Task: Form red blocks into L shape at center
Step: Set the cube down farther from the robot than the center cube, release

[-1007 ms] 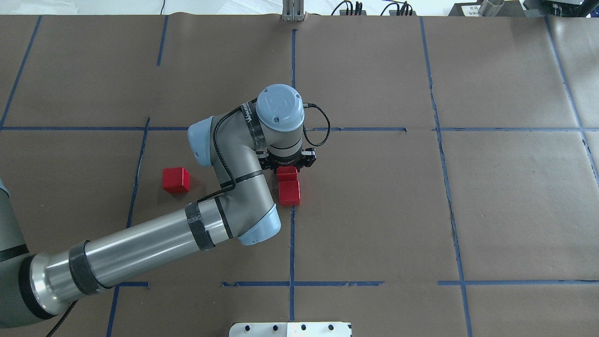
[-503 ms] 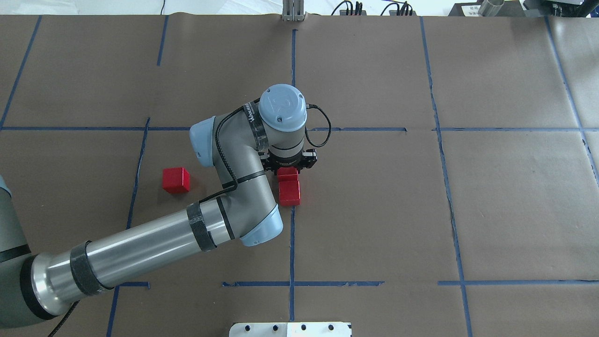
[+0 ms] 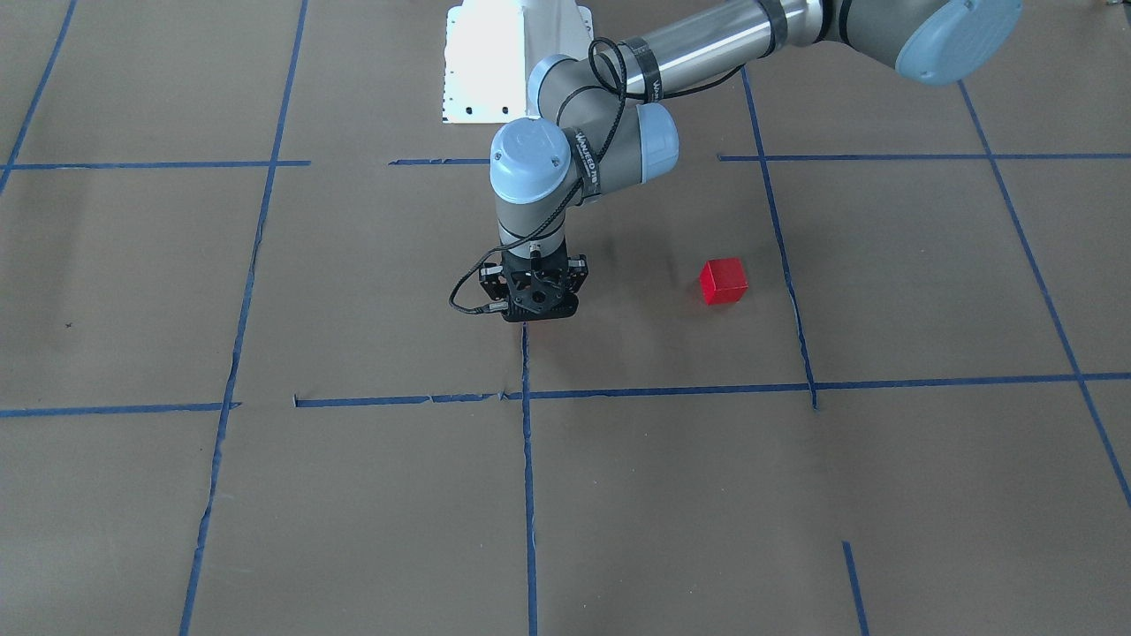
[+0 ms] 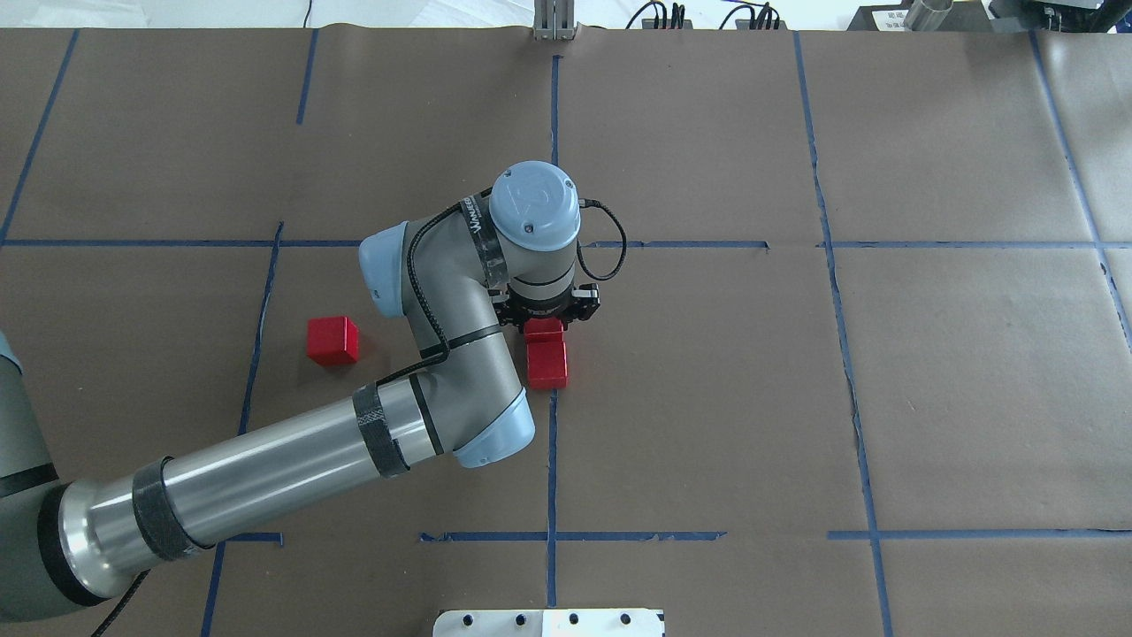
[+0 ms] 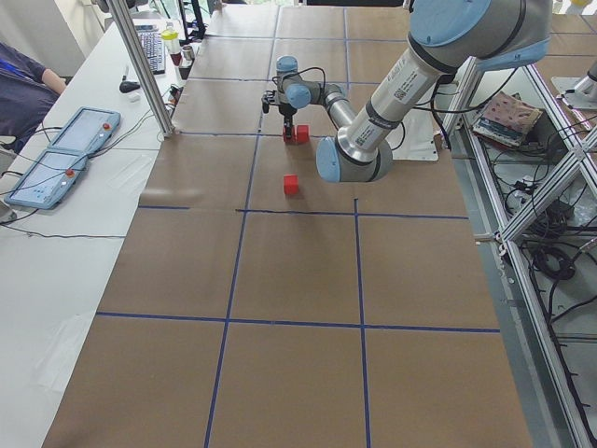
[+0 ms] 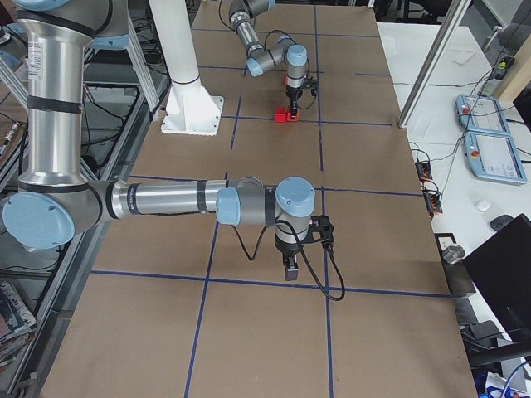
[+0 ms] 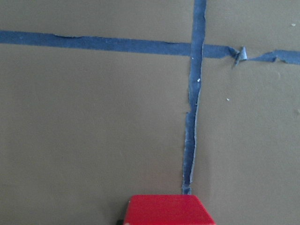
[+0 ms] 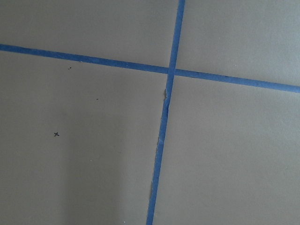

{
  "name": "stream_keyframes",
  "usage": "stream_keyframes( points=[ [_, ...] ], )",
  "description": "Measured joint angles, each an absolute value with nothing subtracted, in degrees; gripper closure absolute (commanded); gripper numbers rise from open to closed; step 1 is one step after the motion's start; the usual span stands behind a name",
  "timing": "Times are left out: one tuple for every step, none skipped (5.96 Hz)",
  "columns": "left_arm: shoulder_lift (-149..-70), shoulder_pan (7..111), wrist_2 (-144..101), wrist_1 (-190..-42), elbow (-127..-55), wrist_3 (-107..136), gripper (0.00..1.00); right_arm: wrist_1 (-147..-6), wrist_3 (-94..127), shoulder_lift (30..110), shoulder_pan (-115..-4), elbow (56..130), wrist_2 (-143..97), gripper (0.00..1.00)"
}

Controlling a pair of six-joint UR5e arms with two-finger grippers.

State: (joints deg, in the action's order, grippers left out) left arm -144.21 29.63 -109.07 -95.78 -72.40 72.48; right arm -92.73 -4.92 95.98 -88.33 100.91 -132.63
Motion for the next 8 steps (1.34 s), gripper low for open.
stream_keyframes(
  points=[
    [-144.17, 29.62, -109.10, -95.82, -72.41, 72.32, 0.80, -92.72, -4.92, 95.98, -88.33, 100.90, -132.63, 0.00],
    [-144.11, 29.62, -109.14, -95.89, -72.45, 72.21, 0.77, -92.72, -4.92, 95.98, -88.33, 100.90, -132.60, 0.00],
    [-144.04, 29.62, -109.15, -95.98, -72.52, 72.15, 0.74, -92.72, -4.90, 95.98, -88.33, 100.90, -132.56, 0.00],
    [-144.00, 29.62, -109.16, -96.07, -72.57, 72.10, 0.66, -92.72, -4.85, 95.98, -88.33, 100.90, -132.55, 0.00],
    [-143.94, 29.62, -109.16, -96.18, -72.59, 72.08, 0.53, -92.72, -4.84, 95.98, -88.33, 100.90, -132.54, 0.00],
    [-143.91, 29.62, -109.16, -96.28, -72.63, 72.04, 0.41, -92.72, -4.83, 95.98, -88.33, 100.90, -132.54, 0.00],
    [-143.85, 29.62, -109.16, -96.38, -72.66, 71.97, 0.33, -92.73, -4.83, 95.98, -88.33, 100.90, -132.54, 0.00],
    [-143.82, 29.62, -109.16, -96.46, -72.72, 71.92, 0.21, -92.72, -4.83, 95.94, -88.33, 100.90, -132.54, 0.00]
  ],
)
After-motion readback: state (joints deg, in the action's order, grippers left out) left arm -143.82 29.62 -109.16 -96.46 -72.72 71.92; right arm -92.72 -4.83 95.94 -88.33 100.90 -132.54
